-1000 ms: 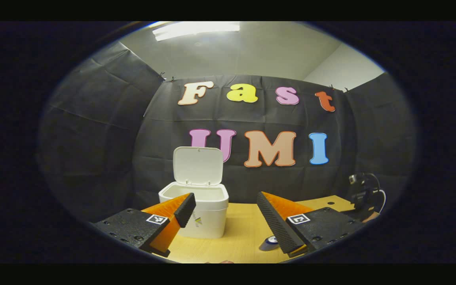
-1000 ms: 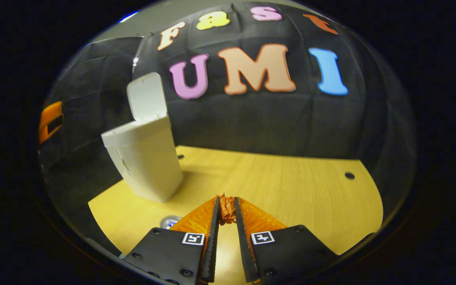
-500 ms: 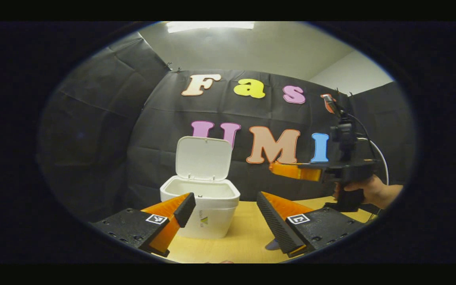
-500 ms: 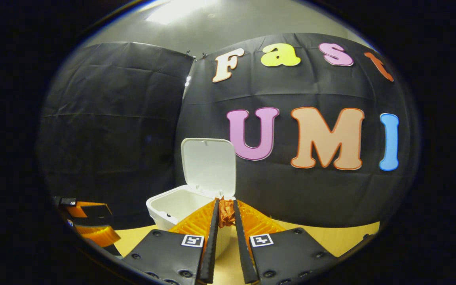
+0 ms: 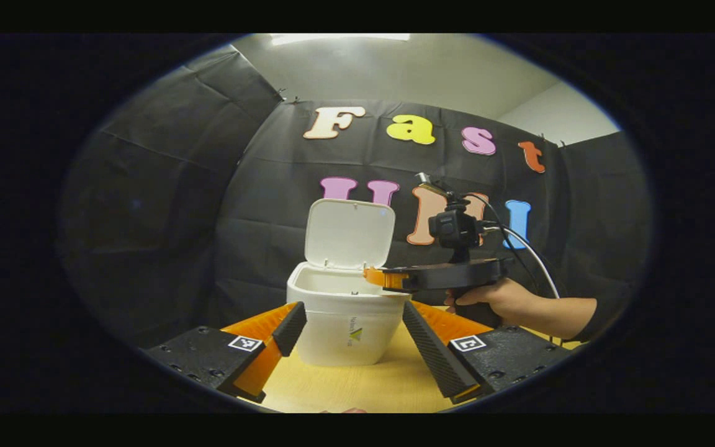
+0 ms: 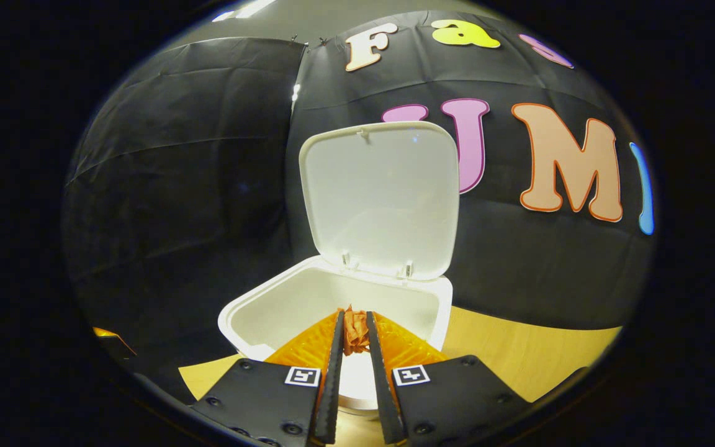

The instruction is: Press the lid of the desktop garbage bin to open it, pick up the crumpled paper on the desktop and throw it into the bin, then pick up the pop can on the desktop and drop it into the bin, and finally close the garbage bin lid.

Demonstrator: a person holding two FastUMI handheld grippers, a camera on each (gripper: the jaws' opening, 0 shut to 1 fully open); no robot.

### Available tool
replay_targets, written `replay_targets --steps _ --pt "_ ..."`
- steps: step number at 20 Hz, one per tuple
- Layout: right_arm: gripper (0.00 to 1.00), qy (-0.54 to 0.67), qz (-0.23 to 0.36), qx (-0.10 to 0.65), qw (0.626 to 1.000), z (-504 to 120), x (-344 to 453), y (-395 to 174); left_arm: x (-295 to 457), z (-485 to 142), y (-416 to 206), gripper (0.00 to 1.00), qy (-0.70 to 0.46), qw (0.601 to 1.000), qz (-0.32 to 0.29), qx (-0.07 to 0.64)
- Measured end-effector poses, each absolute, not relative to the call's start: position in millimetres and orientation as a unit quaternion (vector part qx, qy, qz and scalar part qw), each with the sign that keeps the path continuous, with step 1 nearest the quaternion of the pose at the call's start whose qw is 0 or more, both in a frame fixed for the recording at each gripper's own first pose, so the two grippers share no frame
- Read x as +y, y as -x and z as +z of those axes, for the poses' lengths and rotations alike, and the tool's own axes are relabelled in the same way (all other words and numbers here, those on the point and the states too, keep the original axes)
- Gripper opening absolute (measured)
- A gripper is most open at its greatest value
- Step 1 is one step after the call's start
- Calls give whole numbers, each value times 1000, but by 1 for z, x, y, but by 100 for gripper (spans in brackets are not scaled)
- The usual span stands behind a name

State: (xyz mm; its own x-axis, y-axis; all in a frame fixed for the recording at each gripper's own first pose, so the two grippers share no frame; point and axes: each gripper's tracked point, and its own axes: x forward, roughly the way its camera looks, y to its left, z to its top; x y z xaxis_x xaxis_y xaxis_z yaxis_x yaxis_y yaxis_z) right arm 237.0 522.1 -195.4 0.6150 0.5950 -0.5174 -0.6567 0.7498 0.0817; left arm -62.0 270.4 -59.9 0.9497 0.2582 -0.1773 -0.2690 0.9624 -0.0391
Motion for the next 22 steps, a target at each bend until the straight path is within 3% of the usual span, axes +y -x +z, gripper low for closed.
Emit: replay_targets --steps 1,4,5,6,8,12,16,22 --pt "28 58 346 271 897 -199 522 -236 271 -61 62 94 33 986 136 87" --pt "47 63 340 277 897 -202 515 -237 271 -64 62 93 30 986 135 88" --pt "49 65 339 272 898 -197 511 -237 271 -63 62 94 27 987 134 86" --pt "66 63 339 262 901 -189 508 -237 270 -64 63 94 24 987 132 86" --pt "92 56 344 240 906 -169 501 -233 266 -65 63 94 23 988 126 86" --pt "99 39 329 153 931 -94 454 -226 228 -73 58 94 25 990 104 86" --pt "96 23 269 70 960 -26 353 -215 182 -99 44 93 29 992 71 97" --pt "99 41 157 56 985 -32 188 -188 118 -151 29 94 17 992 43 116"
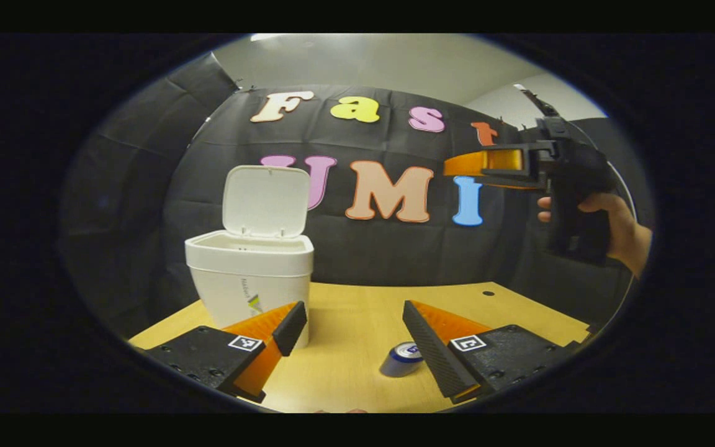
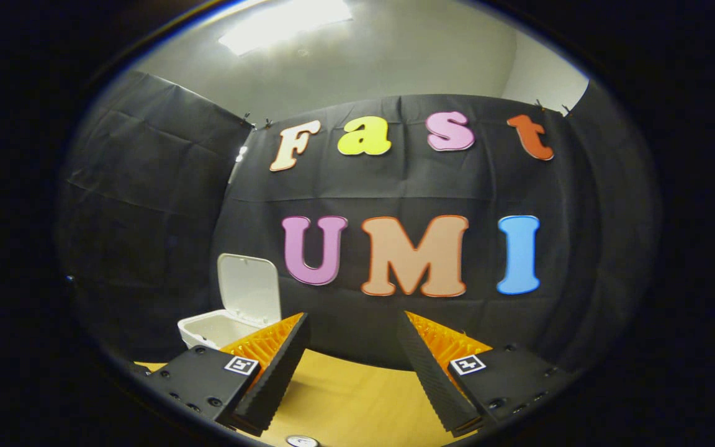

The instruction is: Press the lid of the desktop garbage bin to open it, pick up the crumpled paper on the desktop and throw it into the bin, then pick up the pop can on the desktop and drop it into the bin, and finally close the garbage bin lid.

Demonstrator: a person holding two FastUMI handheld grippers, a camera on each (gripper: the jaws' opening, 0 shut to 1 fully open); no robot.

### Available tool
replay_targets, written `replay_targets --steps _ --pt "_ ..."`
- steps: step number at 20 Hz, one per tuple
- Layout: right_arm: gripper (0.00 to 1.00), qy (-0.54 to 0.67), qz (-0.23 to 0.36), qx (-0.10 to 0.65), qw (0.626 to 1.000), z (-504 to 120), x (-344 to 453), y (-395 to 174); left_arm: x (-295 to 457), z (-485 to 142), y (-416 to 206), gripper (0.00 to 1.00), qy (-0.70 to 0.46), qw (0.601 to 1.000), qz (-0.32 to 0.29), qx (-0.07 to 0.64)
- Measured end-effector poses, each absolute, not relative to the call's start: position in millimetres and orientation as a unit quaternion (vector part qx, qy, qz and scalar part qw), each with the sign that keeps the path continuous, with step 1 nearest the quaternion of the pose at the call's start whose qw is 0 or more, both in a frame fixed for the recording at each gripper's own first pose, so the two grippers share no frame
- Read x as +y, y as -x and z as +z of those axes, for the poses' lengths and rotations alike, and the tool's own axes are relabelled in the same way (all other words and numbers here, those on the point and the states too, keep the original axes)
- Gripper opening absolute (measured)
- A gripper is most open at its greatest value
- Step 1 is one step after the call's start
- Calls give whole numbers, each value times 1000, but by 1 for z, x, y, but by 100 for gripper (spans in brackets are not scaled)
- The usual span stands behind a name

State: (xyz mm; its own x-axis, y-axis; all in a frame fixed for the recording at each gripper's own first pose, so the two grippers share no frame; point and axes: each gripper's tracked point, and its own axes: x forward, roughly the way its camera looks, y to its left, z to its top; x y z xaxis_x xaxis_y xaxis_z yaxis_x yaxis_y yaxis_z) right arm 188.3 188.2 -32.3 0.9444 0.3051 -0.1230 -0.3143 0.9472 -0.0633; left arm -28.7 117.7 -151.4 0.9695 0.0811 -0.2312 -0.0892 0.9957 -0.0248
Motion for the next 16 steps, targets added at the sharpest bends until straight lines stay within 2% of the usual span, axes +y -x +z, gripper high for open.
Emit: replay_targets --steps 2,8,16 --pt "96 44 128 72 988 -49 140 -174 100 -168 21 94 15 993 34 113" --pt "96 30 72 145 986 -121 50 -140 69 -240 4 94 13 988 30 148" --pt "96 47 66 218 973 -184 11 -104 53 -342 -8 95 7 973 32 230"
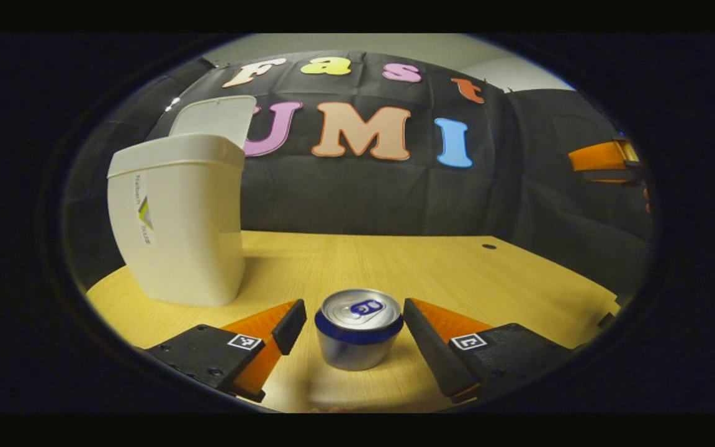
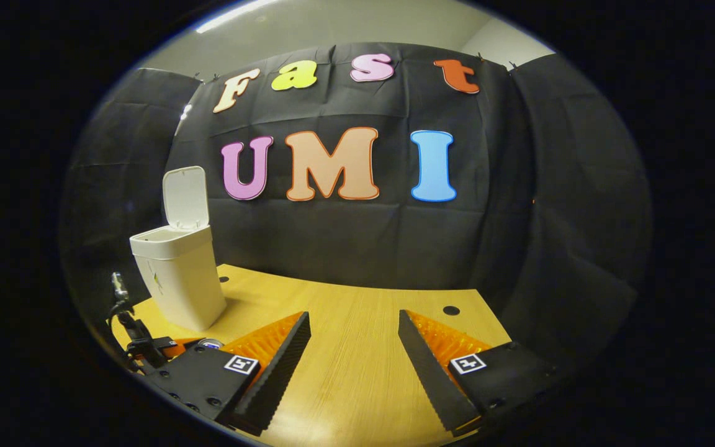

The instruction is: Press the lid of the desktop garbage bin to open it, pick up the crumpled paper on the desktop and throw it into the bin, then pick up the pop can on the desktop and drop it into the bin, and finally close the garbage bin lid.

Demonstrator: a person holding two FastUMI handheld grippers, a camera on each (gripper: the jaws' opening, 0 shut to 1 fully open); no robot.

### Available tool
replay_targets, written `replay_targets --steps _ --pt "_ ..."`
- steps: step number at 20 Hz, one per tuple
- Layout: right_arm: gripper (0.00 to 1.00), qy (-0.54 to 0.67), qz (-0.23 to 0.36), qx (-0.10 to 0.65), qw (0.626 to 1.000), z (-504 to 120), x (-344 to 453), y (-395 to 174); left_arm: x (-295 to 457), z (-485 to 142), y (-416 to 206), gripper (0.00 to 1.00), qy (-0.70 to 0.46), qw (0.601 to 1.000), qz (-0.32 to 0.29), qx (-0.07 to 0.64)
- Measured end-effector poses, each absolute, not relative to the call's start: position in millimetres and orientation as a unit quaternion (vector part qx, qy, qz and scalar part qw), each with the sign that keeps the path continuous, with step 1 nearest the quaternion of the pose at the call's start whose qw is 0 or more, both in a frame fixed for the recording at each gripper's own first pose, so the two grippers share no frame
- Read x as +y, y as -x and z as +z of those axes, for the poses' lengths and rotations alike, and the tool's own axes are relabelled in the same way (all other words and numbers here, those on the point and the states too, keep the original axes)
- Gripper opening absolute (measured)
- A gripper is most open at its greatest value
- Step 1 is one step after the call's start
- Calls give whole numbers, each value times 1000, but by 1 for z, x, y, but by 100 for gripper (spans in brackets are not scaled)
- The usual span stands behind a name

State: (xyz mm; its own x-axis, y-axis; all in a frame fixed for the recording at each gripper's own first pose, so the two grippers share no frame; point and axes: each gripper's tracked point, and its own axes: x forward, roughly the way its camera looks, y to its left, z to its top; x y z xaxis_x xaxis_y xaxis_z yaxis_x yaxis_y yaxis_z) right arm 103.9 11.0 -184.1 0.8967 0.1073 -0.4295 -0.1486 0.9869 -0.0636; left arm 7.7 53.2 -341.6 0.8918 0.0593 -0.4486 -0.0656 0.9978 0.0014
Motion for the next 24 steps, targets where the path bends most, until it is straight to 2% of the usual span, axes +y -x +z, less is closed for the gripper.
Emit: replay_targets --steps 3,5,7,12,17,21,24 --pt "96 64 71 221 970 -185 9 -97 55 -361 -8 93 6 967 40 252" --pt "96 77 78 220 969 -186 9 -93 55 -355 -13 78 5 969 37 243" --pt "96 78 85 224 968 -186 12 -91 54 -334 -14 72 9 972 37 231" --pt "96 47 117 220 967 -178 44 -84 71 -220 -30 70 0 989 33 143" --pt "96 17 146 223 964 -176 75 -74 129 -114 -47 70 -18 993 71 92" --pt "96 -7 135 231 964 -177 84 -62 195 -56 -66 69 -41 991 113 63" --pt "96 -13 106 237 966 -184 80 -54 249 -44 -88 70 -57 986 140 64"
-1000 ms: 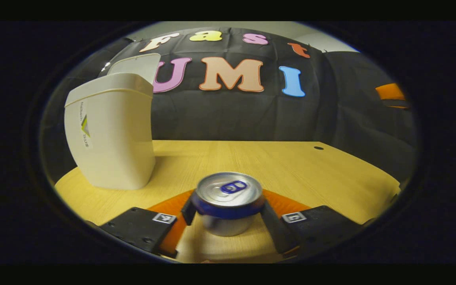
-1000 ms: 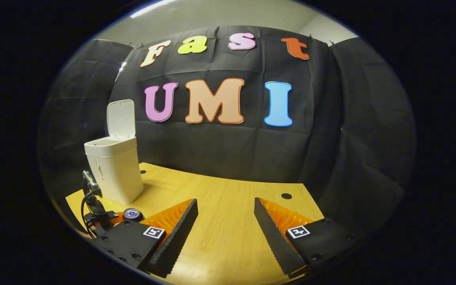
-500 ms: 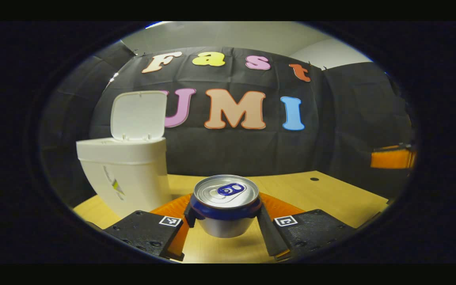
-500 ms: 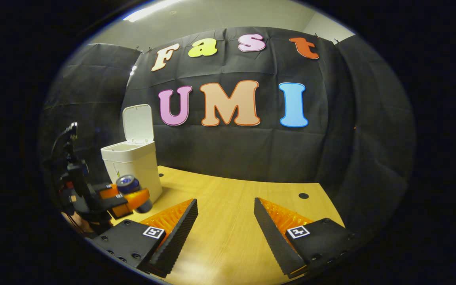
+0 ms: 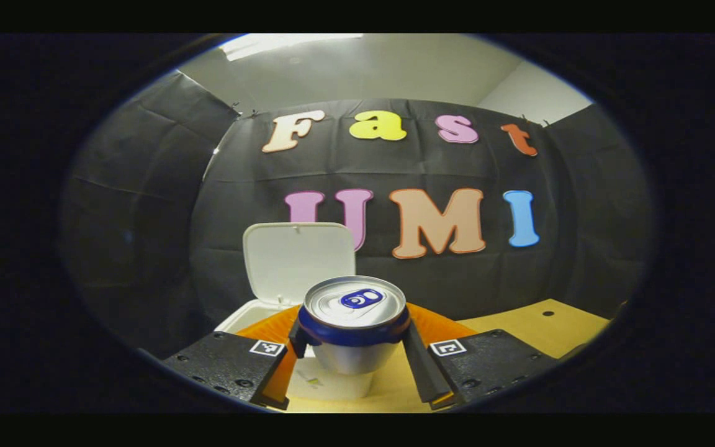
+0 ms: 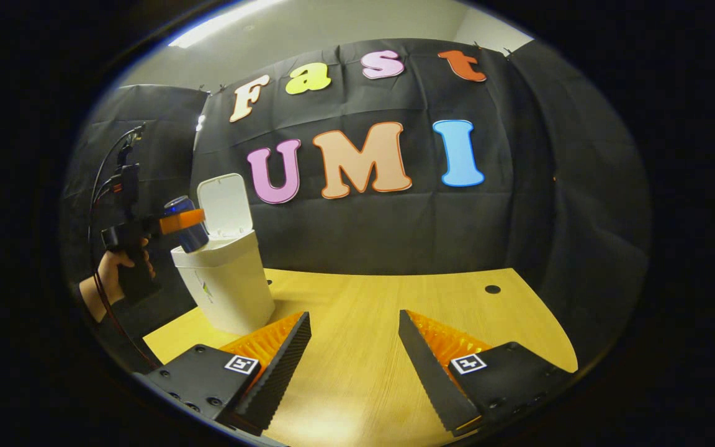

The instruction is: Press the lid of the desktop garbage bin to open it, pick up the crumpled paper on the desktop and throw it into the bin, then pick up the pop can on the desktop and drop it into the bin, and finally close the garbage bin lid.

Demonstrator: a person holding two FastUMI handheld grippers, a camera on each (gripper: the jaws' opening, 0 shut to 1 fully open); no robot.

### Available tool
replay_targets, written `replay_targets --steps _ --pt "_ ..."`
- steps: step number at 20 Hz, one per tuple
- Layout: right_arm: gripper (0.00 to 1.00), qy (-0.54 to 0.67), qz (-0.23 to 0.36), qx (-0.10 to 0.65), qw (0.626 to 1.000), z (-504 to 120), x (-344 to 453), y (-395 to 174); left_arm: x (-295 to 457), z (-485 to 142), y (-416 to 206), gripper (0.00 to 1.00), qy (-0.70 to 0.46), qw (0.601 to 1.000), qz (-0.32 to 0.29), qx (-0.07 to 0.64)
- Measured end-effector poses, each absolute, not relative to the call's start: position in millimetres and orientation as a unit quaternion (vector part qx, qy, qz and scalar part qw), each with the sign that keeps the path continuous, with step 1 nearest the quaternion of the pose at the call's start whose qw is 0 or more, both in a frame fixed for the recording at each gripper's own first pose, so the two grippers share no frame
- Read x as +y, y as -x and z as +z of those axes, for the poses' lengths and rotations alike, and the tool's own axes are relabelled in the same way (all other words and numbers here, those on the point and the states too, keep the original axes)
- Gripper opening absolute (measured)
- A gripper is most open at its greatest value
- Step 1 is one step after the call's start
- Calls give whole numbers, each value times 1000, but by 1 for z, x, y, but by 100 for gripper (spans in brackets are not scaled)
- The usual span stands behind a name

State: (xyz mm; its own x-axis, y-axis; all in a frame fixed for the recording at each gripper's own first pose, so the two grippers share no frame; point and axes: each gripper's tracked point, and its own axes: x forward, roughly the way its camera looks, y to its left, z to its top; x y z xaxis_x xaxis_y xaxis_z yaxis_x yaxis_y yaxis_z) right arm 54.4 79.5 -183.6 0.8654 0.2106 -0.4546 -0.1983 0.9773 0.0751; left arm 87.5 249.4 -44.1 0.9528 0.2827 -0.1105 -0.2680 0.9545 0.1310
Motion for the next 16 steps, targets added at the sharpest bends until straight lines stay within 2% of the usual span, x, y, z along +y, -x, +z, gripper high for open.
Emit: replay_targets --steps 4,9,13,16 --pt "96 -8 59 251 966 -193 66 -48 308 -67 -114 69 -67 979 166 94" --pt "96 -1 26 262 965 -197 63 -41 324 -111 -125 71 -37 976 164 138" --pt "96 15 33 266 963 -199 75 -40 321 -125 -124 77 -43 977 156 142" --pt "96 19 47 268 962 -200 85 -44 311 -122 -122 87 -38 979 145 136"
